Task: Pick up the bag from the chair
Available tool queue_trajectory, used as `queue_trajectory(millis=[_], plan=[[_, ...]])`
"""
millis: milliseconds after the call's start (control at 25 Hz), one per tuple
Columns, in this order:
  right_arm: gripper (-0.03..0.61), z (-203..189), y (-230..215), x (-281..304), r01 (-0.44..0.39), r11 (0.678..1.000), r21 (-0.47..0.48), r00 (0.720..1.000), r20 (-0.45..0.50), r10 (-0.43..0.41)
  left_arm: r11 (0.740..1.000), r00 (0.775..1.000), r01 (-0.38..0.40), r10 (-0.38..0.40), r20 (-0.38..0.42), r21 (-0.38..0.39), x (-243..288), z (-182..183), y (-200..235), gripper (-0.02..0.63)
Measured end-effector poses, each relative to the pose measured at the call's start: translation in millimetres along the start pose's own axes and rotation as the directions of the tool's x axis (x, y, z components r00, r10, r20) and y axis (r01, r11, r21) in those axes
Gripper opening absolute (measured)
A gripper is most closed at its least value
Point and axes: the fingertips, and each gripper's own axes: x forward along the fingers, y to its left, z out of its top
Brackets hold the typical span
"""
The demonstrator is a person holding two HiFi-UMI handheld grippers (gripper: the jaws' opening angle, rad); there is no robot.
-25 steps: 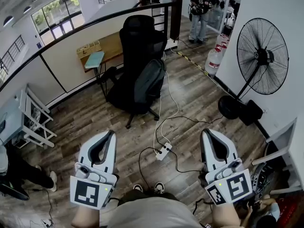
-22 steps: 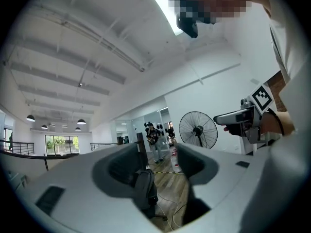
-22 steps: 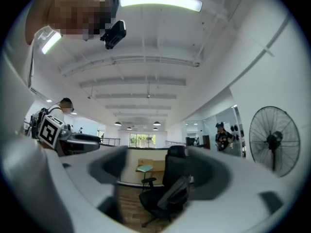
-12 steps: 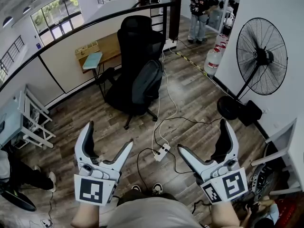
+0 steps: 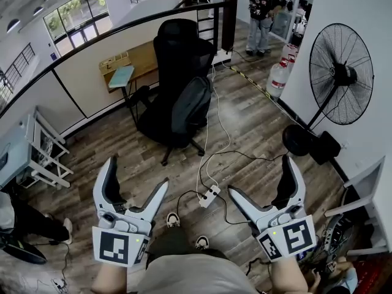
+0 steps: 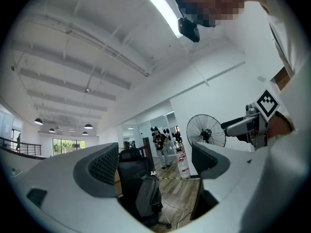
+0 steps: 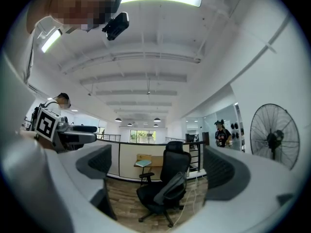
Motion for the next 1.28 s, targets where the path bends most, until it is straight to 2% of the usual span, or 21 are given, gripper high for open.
queue_trajectory(millis=[200,400,640,1000,1280], plan=[[0.597,-7.7,-3.5,13.9,-0.007,1.000,0.024,1.000,-0.006,0.007,1.000,0.999,0.000,0.001,-0.032,0.017,11.1,-14.7,6.4,0.448],[0.594,-11.0,-13.2,35.3,0.008,1.000,0.003,1.000,-0.003,-0.008,1.000,0.999,0.005,-0.004,-0.036,0.016,29.0,-27.0,18.5,0.448],[0.592,-10.8,-21.6,77.8,0.026,1.000,-0.009,1.000,0.001,-0.026,1.000,0.999,0.000,0.001,-0.037,0.017,57.1,-38.7,51.1,0.448],[0.591,-29.6,-11.2,188.8,0.006,1.000,-0.020,0.999,-0.053,-0.007,1.000,0.998,-0.003,0.003,-0.061,-0.003,122.6,-76.6,133.0,0.448],[0.591,-29.8,-2.2,301.1,0.058,0.998,-0.023,0.996,-0.066,-0.060,0.999,0.996,0.031,-0.032,-0.079,-0.017,191.0,-107.3,228.0,0.448]])
